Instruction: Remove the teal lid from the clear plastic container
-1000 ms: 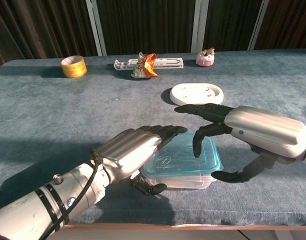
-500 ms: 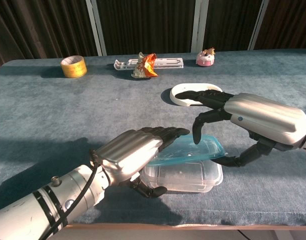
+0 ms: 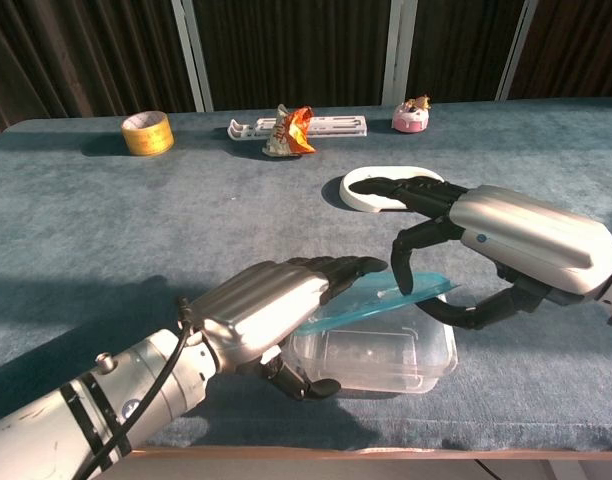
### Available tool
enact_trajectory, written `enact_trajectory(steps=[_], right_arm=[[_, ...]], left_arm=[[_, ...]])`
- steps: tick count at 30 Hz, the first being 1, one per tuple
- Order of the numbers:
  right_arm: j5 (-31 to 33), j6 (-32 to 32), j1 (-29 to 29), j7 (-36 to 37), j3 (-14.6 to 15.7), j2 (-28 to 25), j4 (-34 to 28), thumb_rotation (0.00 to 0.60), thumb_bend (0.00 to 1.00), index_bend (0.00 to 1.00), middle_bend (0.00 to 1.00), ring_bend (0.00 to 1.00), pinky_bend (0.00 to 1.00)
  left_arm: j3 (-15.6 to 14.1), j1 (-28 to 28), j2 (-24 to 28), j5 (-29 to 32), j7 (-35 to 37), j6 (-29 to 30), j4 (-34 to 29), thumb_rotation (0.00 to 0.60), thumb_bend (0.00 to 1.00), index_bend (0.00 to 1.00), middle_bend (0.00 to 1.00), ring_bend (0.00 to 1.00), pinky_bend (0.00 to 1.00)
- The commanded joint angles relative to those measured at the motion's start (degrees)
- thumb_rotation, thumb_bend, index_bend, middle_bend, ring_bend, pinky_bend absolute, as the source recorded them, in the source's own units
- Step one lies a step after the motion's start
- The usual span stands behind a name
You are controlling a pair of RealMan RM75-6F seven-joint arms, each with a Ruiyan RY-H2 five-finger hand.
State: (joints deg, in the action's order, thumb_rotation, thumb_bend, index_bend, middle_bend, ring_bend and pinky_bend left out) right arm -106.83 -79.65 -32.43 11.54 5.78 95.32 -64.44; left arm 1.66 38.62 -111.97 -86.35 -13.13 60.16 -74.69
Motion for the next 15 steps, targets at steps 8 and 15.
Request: enact_trajectory(steps=[8, 15], right_arm=[[0.31, -1.70, 0.32, 0.54, -0.76, 1.05, 1.58, 0.600, 0.64, 0.73, 0.06, 0.00, 0.00], [0.18, -3.44, 0.19, -0.70, -1.91, 1.02, 1.40, 0.600, 0.64, 0.74, 0.06, 0.00, 0.00]], left_arm=[[0.80, 1.28, -1.91, -4.97, 7.99, 4.09, 6.92, 0.600, 0.24, 0.00, 0.00, 0.00, 0.00], [1.47, 1.22, -2.25, -5.31, 8.77, 5.52, 8.48, 0.600, 0.24, 0.00, 0.00, 0.00, 0.00]])
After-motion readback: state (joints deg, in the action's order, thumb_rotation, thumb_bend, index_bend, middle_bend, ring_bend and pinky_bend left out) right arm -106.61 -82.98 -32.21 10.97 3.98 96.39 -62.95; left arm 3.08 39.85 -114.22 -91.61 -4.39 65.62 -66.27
